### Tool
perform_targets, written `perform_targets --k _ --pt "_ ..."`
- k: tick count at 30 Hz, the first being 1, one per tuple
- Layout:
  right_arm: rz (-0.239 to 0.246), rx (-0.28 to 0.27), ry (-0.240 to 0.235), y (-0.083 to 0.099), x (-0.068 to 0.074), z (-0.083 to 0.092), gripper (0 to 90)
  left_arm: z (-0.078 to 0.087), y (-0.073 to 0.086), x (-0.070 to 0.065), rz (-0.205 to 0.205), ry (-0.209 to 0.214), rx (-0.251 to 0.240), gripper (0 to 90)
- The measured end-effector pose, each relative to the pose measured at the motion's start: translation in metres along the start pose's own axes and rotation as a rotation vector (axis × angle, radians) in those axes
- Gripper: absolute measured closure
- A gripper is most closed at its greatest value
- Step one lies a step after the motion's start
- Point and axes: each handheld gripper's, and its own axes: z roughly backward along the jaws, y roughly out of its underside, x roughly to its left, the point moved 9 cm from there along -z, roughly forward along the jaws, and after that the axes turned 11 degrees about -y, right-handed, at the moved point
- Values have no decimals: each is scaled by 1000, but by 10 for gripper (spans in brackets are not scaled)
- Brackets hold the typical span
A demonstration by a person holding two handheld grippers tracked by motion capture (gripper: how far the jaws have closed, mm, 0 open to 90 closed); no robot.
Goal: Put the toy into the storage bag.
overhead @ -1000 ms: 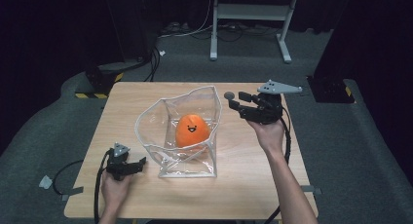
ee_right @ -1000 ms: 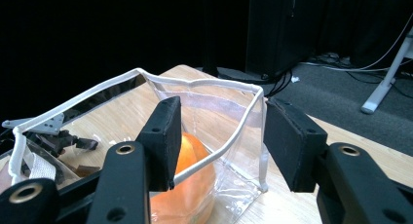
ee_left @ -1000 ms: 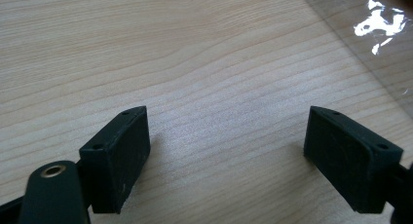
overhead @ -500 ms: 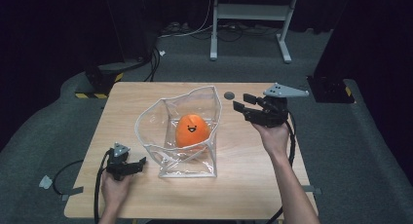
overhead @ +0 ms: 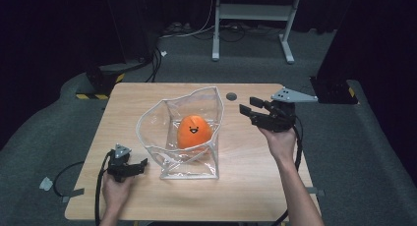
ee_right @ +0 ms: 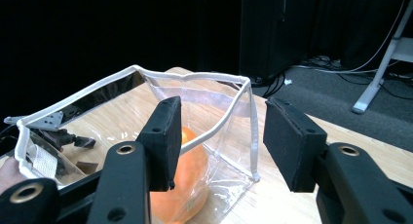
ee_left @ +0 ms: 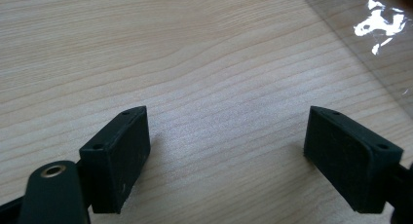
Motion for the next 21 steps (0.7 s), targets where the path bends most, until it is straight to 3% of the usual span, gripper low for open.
perform_targets --k 21 --pt "-14 -9 8 16 3 12 488 0 0 0 0 0 0 172"
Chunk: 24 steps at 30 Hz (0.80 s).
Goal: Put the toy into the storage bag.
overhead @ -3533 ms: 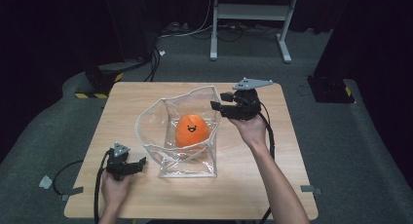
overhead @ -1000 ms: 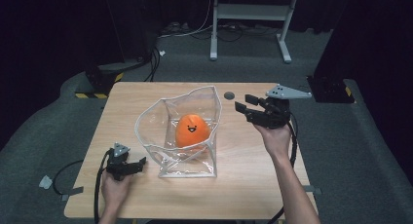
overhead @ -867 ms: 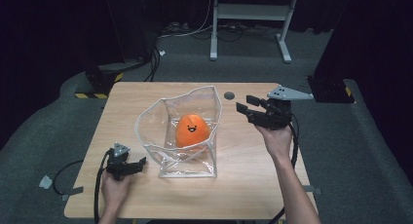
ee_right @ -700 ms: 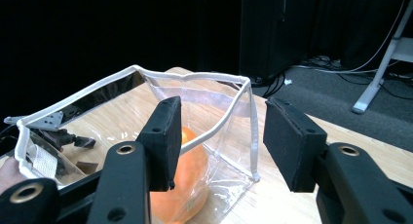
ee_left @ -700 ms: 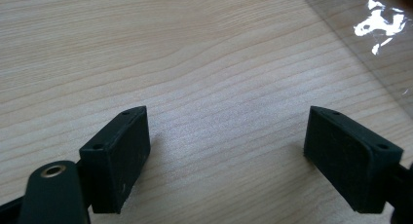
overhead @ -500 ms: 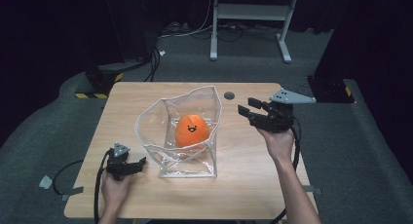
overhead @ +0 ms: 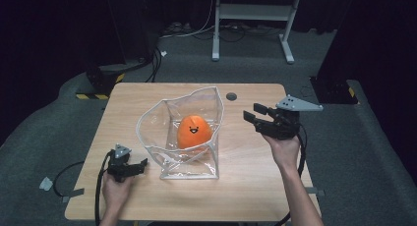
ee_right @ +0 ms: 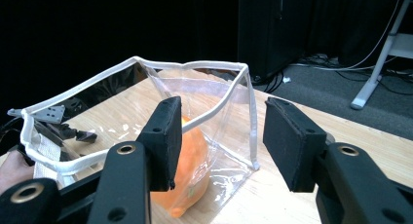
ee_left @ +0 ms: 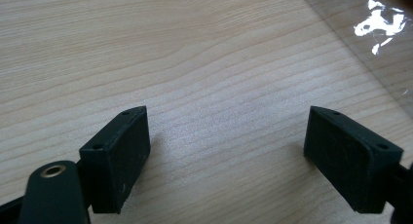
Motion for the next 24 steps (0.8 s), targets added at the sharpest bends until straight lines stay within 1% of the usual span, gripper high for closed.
perform_targets --k 24 --pt "-11 -9 -1 15 4 8 488 0 0 0 0 0 0 171"
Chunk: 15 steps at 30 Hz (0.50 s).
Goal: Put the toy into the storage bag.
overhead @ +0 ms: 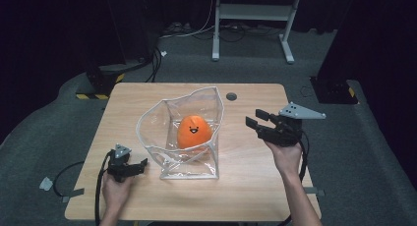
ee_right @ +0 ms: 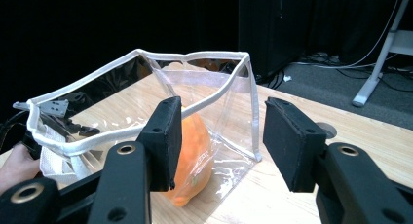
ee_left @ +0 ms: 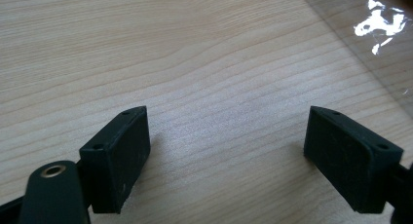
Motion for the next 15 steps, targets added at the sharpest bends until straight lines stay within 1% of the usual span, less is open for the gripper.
perform_targets --k 15 --pt "-12 -2 -6 12 2 3 488 0 0 0 0 0 0 172"
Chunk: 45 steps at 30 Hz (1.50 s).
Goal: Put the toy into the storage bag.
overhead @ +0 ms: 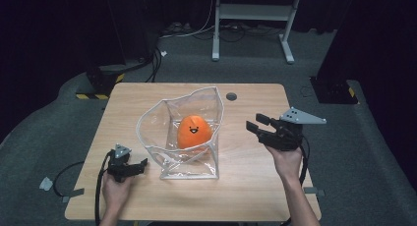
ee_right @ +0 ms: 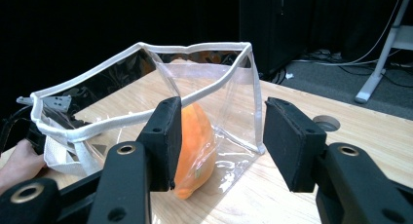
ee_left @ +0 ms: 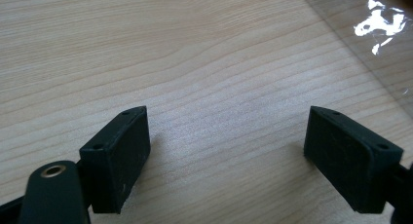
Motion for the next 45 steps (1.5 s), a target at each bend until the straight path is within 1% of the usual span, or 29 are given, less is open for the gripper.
perform_targets --k 25,45 --pt "-28 -3 0 21 0 2 488 0 0 0 0 0 0 172" --pt "-49 13 7 40 -2 -2 485 0 0 0 0 0 0 171"
